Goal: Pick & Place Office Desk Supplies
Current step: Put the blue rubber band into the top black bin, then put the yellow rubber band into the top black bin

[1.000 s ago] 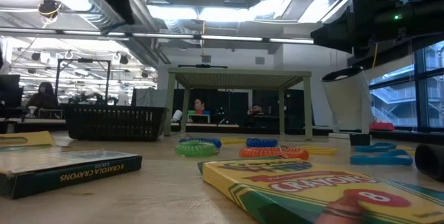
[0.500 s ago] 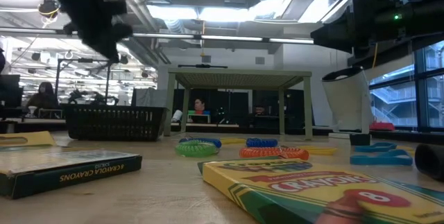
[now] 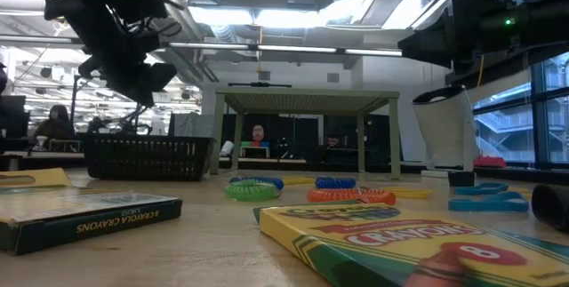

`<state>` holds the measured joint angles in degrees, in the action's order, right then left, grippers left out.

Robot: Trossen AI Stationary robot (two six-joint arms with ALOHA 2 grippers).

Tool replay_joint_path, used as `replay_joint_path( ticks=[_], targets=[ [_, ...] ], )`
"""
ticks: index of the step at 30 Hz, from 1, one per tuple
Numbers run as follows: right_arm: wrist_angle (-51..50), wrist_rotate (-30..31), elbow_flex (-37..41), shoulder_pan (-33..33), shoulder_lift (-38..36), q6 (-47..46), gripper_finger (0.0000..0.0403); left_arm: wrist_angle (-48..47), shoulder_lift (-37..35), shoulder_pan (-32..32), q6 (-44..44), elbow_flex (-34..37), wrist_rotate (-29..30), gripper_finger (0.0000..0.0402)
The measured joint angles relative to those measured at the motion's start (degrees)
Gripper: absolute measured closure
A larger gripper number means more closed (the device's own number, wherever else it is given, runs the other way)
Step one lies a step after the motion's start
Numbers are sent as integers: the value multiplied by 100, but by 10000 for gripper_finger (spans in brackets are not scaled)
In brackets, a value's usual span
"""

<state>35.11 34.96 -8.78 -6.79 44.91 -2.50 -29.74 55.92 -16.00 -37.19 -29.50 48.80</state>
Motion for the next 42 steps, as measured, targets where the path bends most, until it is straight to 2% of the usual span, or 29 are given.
replay_joint_path(
  ticks=[9,14,18,25,28,32,42],
  targets=[
    [2,18,0,0,0,0,223,160,-17,-21,167,0,-19,300],
    [0,17,0,0,0,1,223,307,-107,-2,527,-228,-497,287],
    [0,15,0,0,0,0,223,314,-186,133,544,-481,-1404,288],
    [0,15,0,0,0,0,223,302,-131,776,195,-555,-3678,290],
    [0,15,0,0,0,0,223,347,-102,1317,190,-555,-4132,282],
    [0,15,0,0,0,0,223,597,-98,2124,-1,-555,-4239,272],
    [0,14,0,0,0,-7,223,602,-11,3731,-956,-555,-3939,256]
  ],
)
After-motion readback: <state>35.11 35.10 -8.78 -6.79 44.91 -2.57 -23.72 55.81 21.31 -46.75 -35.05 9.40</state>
